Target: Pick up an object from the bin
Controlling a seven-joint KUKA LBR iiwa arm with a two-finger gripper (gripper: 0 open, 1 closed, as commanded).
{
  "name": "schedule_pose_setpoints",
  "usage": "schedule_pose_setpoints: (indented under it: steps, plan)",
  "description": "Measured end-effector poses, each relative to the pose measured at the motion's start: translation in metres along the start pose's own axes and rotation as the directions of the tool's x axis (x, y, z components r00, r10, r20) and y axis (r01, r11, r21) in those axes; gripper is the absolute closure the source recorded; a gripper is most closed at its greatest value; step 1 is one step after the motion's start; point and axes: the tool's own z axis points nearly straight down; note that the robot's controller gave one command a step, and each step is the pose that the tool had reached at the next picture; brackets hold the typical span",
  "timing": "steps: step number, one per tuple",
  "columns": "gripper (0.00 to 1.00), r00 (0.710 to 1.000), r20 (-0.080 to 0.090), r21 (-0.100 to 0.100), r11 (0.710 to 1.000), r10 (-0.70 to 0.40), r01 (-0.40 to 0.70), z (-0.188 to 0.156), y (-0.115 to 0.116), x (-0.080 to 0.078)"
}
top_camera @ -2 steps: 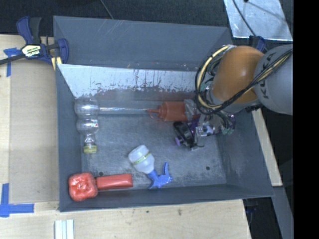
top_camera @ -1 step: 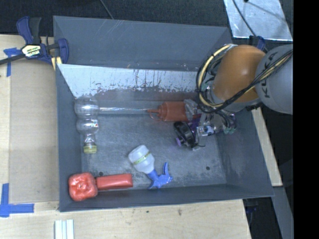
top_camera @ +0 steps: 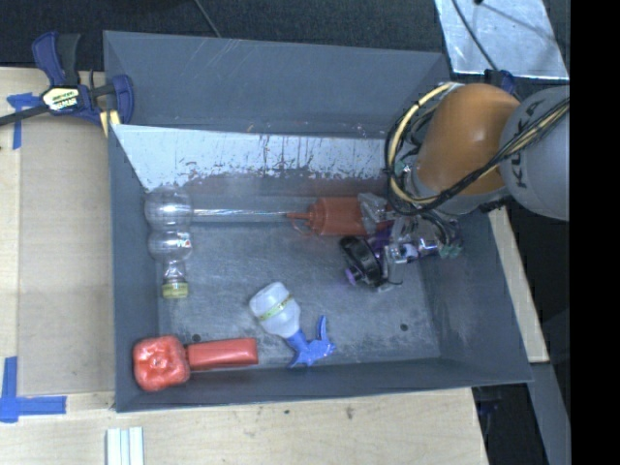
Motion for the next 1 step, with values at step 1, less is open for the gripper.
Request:
schedule_pose_setpoints:
  steps: [1]
  plan:
    - [1.00,1.000,-0.004,0.000,1.000,-0.003,0.003,0.0003,-0.0003,-0.0010]
